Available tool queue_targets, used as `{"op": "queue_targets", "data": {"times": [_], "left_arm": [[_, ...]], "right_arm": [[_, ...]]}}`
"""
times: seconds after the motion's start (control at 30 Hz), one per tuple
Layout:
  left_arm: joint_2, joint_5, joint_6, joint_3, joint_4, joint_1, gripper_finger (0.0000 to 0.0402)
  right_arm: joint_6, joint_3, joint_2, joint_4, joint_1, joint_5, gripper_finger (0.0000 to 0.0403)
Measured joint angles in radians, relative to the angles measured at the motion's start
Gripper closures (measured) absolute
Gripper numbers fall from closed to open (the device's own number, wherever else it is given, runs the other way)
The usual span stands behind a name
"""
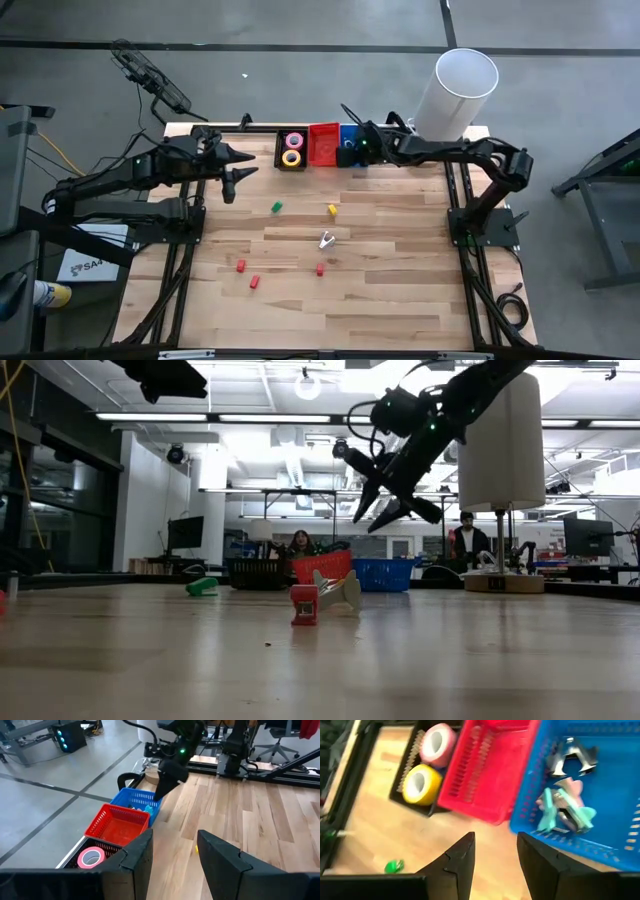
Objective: Pick and place Stapler, Stapler remover, tape
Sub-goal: Put the gray staple remover into the blue bin
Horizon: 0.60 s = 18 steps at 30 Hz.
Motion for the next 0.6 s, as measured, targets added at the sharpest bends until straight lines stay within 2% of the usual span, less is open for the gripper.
{"op": "queue_targets", "data": {"times": [0.2, 0.6], "left_arm": [[-0.002, -0.001, -0.002, 0.000, -0.002, 0.000, 0.0250], [-0.001, -0.029, -0.043, 0.000, -0.036, 0.000, 0.0250]], "right_arm": [[-0.097, 0.000, -0.034, 0.000, 0.051, -0.056, 0.0265], [-0.560, 0.000, -0.055, 0.014, 0.172, -0.295, 0.0265]]}}
